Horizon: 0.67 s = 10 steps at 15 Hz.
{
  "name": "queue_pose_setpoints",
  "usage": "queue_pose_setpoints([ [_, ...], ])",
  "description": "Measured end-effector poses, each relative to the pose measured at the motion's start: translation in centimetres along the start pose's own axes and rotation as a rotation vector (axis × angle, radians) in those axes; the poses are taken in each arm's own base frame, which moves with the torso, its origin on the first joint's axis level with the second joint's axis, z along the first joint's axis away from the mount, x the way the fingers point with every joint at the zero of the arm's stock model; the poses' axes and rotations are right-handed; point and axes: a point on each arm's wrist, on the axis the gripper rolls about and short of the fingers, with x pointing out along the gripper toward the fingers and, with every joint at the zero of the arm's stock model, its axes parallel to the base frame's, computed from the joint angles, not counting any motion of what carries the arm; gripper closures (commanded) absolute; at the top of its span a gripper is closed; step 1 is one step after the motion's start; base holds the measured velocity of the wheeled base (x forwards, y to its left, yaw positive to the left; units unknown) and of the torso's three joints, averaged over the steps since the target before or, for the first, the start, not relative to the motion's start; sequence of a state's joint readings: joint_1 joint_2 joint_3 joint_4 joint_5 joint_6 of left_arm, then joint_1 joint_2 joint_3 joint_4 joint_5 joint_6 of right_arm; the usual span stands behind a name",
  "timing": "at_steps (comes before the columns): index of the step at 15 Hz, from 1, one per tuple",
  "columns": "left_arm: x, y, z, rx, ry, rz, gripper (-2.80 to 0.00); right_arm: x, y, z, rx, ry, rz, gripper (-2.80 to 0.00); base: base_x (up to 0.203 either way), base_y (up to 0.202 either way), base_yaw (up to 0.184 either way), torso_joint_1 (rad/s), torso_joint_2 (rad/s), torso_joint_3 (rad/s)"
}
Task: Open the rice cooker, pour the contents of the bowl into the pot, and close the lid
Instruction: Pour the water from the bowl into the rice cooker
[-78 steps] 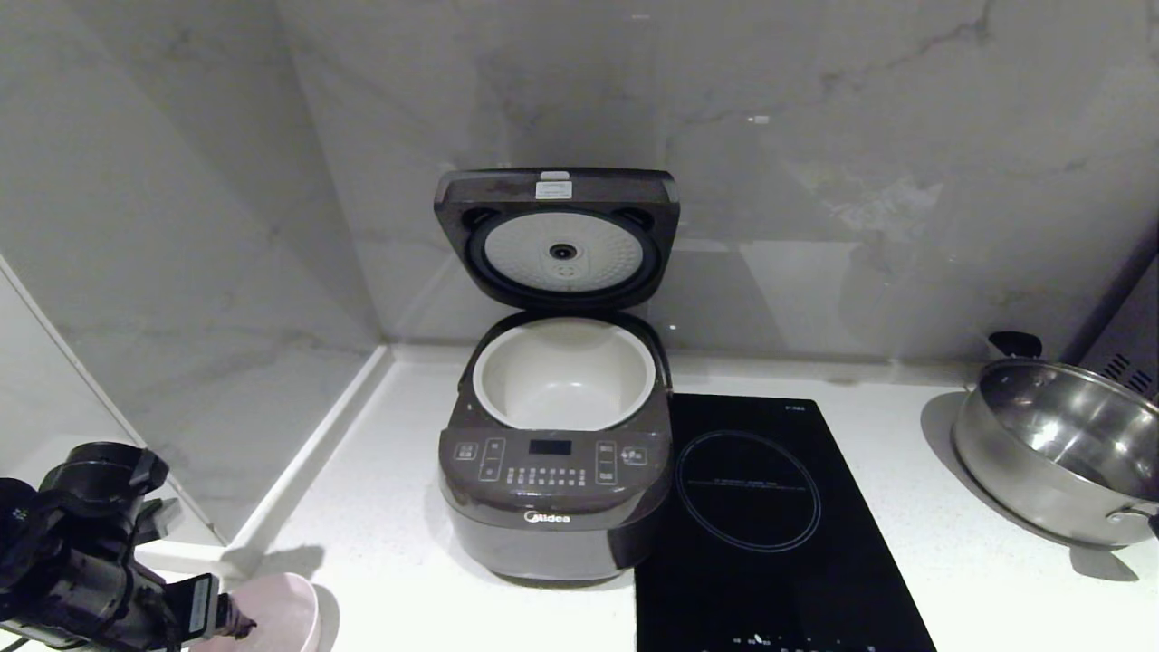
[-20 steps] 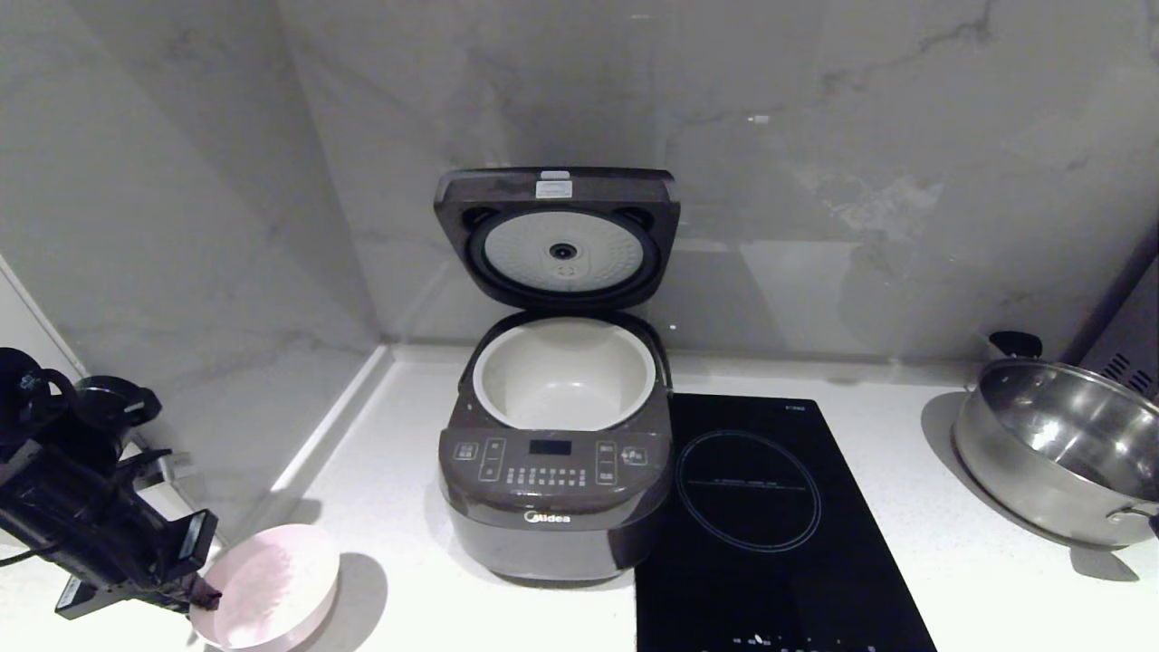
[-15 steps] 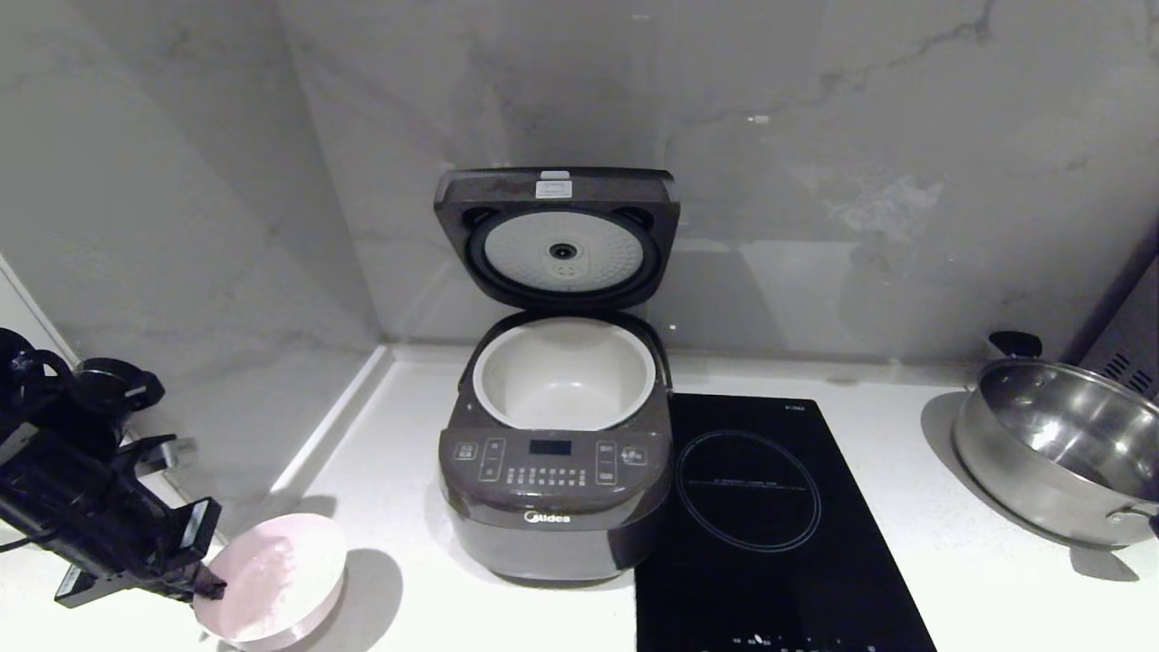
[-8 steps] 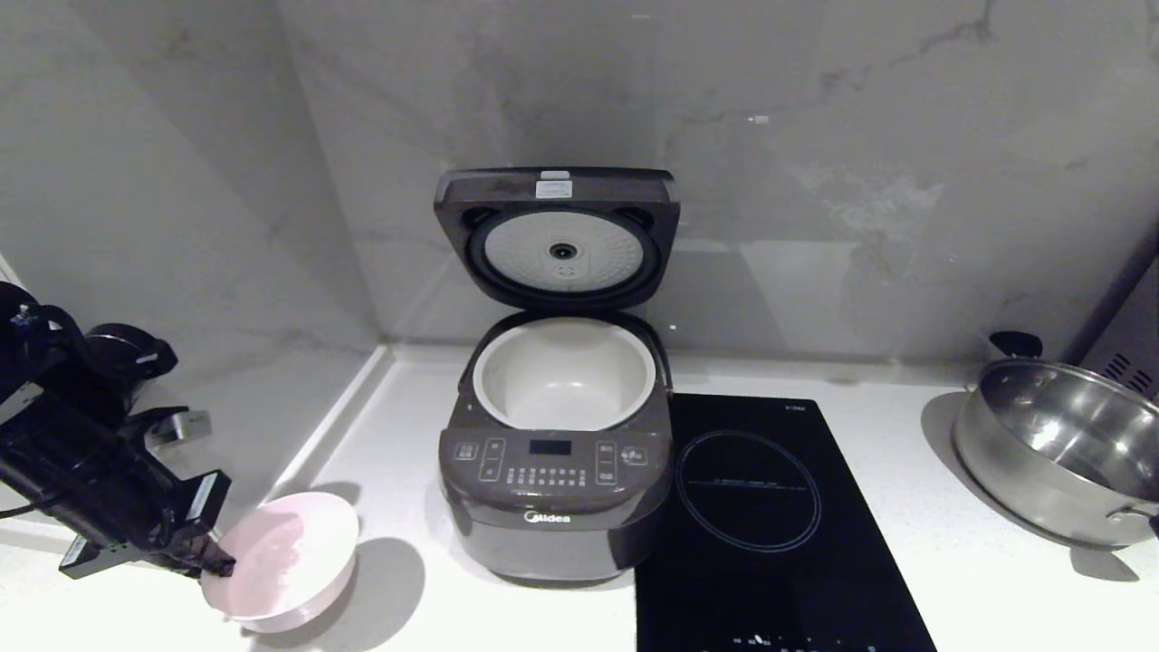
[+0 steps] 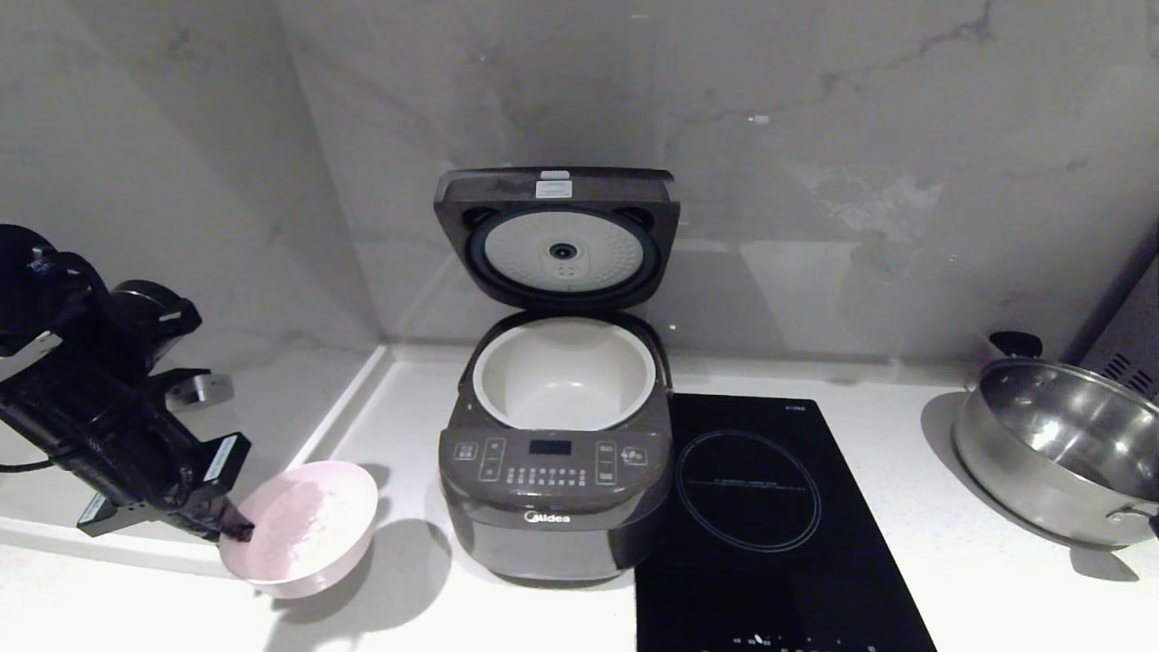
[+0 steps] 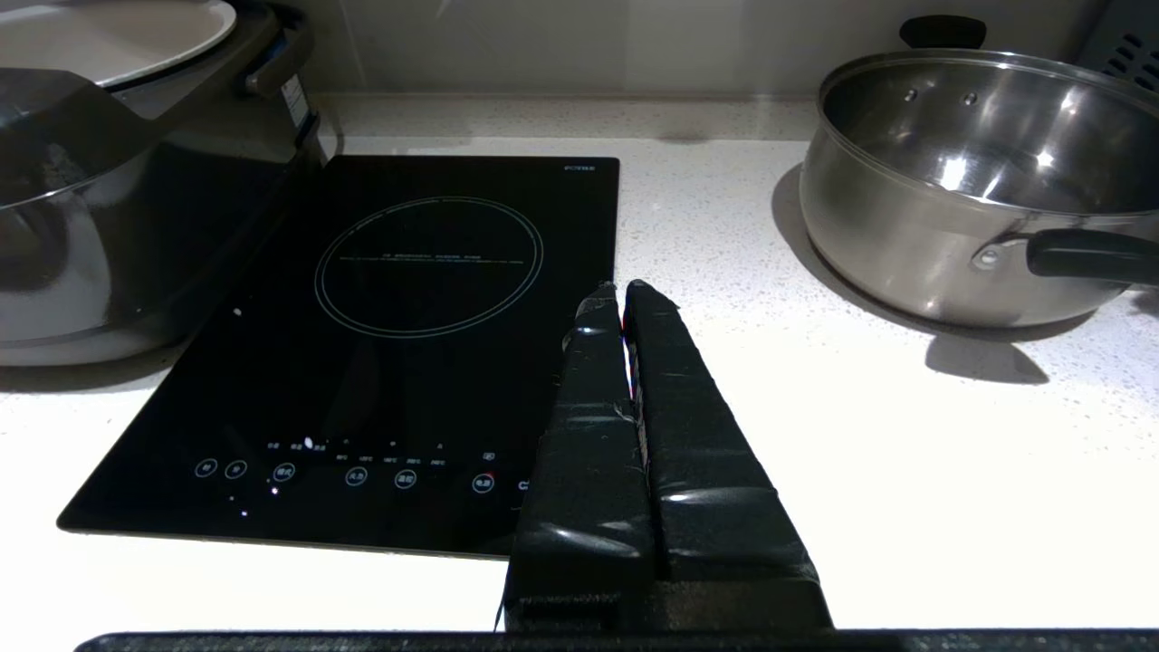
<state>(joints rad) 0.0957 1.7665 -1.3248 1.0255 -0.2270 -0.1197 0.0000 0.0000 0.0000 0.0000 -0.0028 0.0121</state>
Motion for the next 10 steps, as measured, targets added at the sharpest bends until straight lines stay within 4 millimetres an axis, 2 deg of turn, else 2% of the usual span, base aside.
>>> queue_pose_setpoints([
  [10, -1.2, -3.1, 2.1, 0.052, -0.013, -0.012, 0.00, 0.0, 0.0, 0.0, 0.000, 0.000, 0.000, 0.00, 0.000, 0.000, 0.000, 0.000, 0.00, 0.000],
])
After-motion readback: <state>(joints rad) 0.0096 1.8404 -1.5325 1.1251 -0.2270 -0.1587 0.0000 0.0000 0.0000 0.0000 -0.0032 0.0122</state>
